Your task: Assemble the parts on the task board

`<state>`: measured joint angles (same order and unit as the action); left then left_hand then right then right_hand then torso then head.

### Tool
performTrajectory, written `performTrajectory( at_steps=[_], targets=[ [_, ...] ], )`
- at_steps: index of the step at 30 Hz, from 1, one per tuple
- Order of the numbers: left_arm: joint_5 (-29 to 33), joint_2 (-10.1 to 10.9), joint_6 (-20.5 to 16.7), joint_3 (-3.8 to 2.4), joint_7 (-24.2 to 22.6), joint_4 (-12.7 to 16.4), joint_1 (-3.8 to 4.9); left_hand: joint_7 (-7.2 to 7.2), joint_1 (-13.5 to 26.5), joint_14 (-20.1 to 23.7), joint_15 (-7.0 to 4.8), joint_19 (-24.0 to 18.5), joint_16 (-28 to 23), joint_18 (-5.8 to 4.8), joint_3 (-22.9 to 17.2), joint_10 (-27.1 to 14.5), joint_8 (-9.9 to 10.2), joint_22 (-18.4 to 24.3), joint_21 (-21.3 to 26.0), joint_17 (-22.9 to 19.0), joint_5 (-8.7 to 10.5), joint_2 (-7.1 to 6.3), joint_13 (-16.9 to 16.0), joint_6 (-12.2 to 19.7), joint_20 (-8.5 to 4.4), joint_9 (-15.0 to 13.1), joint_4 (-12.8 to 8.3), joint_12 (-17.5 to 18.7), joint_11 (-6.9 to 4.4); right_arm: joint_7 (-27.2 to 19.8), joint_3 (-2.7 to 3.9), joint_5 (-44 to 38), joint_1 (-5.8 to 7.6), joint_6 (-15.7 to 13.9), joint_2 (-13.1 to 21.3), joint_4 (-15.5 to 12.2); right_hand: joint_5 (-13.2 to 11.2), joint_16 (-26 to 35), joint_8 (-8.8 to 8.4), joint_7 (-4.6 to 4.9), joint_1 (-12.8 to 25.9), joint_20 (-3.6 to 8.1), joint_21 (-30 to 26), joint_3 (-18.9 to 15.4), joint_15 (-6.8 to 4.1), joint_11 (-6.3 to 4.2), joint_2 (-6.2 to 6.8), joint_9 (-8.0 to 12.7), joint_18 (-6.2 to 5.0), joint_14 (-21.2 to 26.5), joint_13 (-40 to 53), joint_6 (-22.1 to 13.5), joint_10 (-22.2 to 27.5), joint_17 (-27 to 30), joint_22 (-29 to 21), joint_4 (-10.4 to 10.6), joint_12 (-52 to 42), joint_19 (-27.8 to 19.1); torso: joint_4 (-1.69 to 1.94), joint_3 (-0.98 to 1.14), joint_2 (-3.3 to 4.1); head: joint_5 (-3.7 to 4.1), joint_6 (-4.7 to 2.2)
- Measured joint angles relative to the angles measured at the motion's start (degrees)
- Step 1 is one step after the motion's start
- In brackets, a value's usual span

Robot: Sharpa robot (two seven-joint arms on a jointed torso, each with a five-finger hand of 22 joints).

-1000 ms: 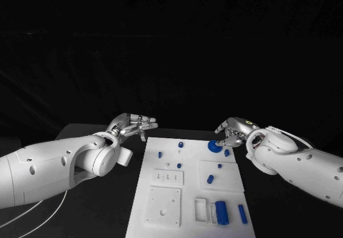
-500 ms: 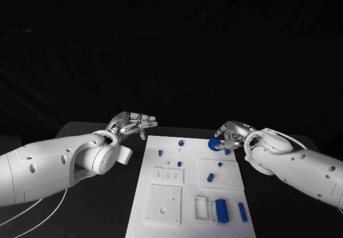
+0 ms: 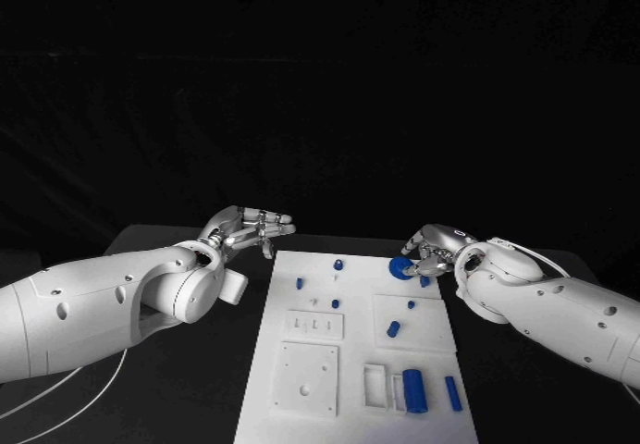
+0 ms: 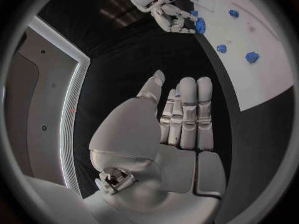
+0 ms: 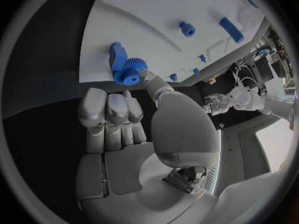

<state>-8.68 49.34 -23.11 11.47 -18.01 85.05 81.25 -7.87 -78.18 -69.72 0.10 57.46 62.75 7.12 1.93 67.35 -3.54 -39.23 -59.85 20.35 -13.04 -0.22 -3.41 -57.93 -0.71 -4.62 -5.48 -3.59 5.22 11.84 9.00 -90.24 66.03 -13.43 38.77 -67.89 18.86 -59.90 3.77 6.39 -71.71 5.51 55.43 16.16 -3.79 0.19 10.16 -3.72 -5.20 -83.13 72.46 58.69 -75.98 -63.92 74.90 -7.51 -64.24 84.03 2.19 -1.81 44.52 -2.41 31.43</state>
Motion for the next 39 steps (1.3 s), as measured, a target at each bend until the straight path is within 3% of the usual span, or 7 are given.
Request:
performTrajectory(
  at_steps=[24, 31, 35, 39],
  targets=[
    [0.0, 0.1, 0.0, 0.00, 0.0, 0.0, 0.00, -0.21, 0.0, 0.0, 0.01, 0.0, 0.0, -0.15, 0.0, -0.4, 0.0, -0.1, 0.0, 0.0, 0.00, 0.00, 0.0, 0.2, 0.00, 0.0, 0.0, 0.0, 0.01, -0.4, 0.03, 0.1, -0.77, 0.9, -1.0, 1.2, 0.7, 0.0, -0.01, -0.45, 0.5, 0.00, 0.0, 0.8, -0.20, -0.20, -0.46, 0.0, 0.32, -0.2, -0.1, 2.1, -0.2, 0.0, 0.0, -0.2, 0.0, 0.0, -0.10, 0.02, -0.05, -0.11, 0.45],
    [0.0, 0.1, 0.0, 0.00, 0.0, -0.1, 0.00, -0.21, 0.0, 0.0, 0.00, 0.0, 0.0, -0.20, 0.0, -0.4, 0.0, -0.2, 0.0, 0.0, 0.00, 0.00, 0.0, 0.2, 0.00, 0.0, 0.0, 0.0, 0.01, -0.4, 0.07, 0.1, -0.85, 1.0, -1.0, 1.2, 2.0, 0.0, -0.01, -0.45, 0.5, 0.00, 0.0, 1.1, -0.20, -0.20, -0.46, 0.0, 0.33, -0.2, -0.1, 2.1, -0.2, 0.0, 0.0, -0.5, 0.0, 0.0, -0.08, 0.04, -0.06, -0.08, 0.56],
    [0.0, 0.1, 0.0, 0.00, 0.0, -0.1, 0.00, -0.21, 0.0, 0.0, 0.01, 0.0, 0.0, -0.22, 0.0, -0.4, 0.0, -0.2, 0.0, 0.0, 0.00, 0.00, 0.0, 0.2, 0.00, 0.0, 0.0, 0.0, 0.01, -0.5, 0.09, 0.1, -0.90, 1.0, -1.0, 1.2, 4.4, 0.0, -0.01, -0.10, 0.5, 0.00, 0.0, 2.0, -0.20, -0.20, -0.46, 0.0, 0.34, -0.2, -0.4, 1.3, -0.2, 0.0, 0.0, -1.1, 0.2, 0.0, -0.08, 0.06, -0.06, -0.07, 0.55],
    [0.0, 0.1, 0.0, 0.01, 0.1, -0.2, 0.00, -0.21, 0.0, 0.0, 0.01, 0.0, 0.0, -0.02, 0.0, -0.4, 0.0, -0.2, 0.0, 0.0, 0.00, 0.00, 0.0, 0.2, 0.00, 0.0, 0.0, 0.0, 0.01, -0.5, 0.10, 0.1, -0.94, 0.9, -0.9, 1.1, 5.3, 0.0, -0.17, -0.71, 1.1, 0.00, 0.0, 4.6, -0.24, -0.43, -0.58, 0.0, 0.35, -0.2, -0.3, 2.7, 0.0, 0.0, 0.0, -2.1, 0.2, 0.0, -0.08, 0.07, -0.05, -0.07, 0.49]
  ],
)
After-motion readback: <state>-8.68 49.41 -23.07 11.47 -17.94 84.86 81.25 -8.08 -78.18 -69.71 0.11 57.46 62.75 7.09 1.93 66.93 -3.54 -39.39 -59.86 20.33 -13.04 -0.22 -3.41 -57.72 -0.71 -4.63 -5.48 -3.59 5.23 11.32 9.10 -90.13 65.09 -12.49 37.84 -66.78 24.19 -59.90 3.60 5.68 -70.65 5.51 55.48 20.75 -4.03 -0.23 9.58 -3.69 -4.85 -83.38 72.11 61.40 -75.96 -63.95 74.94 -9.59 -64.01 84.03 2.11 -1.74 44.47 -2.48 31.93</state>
